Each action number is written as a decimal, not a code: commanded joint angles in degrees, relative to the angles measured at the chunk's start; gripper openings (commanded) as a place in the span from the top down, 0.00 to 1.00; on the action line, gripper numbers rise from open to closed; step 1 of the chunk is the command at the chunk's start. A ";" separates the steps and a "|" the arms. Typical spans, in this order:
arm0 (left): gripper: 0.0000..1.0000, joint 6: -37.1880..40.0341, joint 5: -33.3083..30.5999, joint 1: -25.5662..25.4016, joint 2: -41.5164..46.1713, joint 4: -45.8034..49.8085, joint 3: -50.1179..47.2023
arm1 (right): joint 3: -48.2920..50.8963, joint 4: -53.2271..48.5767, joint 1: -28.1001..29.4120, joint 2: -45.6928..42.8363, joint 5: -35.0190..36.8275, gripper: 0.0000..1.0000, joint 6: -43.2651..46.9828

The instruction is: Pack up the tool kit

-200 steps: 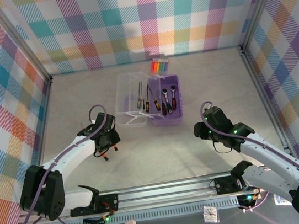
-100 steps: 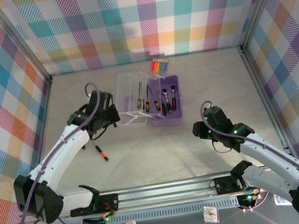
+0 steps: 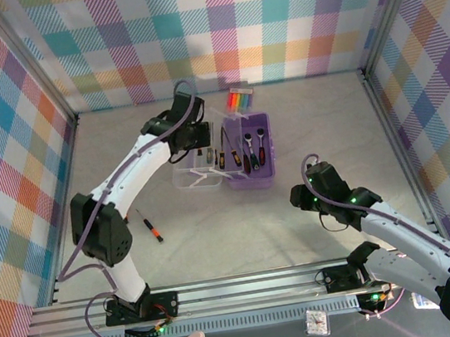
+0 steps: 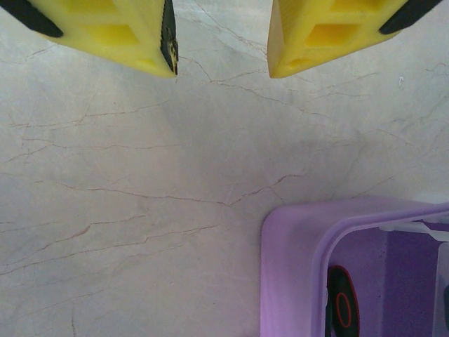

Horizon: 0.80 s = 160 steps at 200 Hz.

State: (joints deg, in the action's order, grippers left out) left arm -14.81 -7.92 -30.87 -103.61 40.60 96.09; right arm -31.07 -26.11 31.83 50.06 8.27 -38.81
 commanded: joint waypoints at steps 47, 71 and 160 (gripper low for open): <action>0.94 3.47 -0.67 -0.48 -8.95 6.57 8.50 | 0.24 0.80 -0.19 -0.89 -0.01 0.60 -0.04; 0.93 3.50 -2.12 -0.45 -10.14 7.66 8.99 | -0.12 0.53 -0.19 -0.77 -0.02 0.60 0.08; 0.58 4.79 -5.27 -0.37 -6.77 10.84 12.12 | -1.38 0.17 -0.19 -0.80 -3.11 0.59 -0.33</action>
State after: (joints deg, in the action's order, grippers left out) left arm -10.79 -10.87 -31.00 -114.24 49.50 105.30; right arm -31.07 -26.13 31.83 50.06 7.79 -38.79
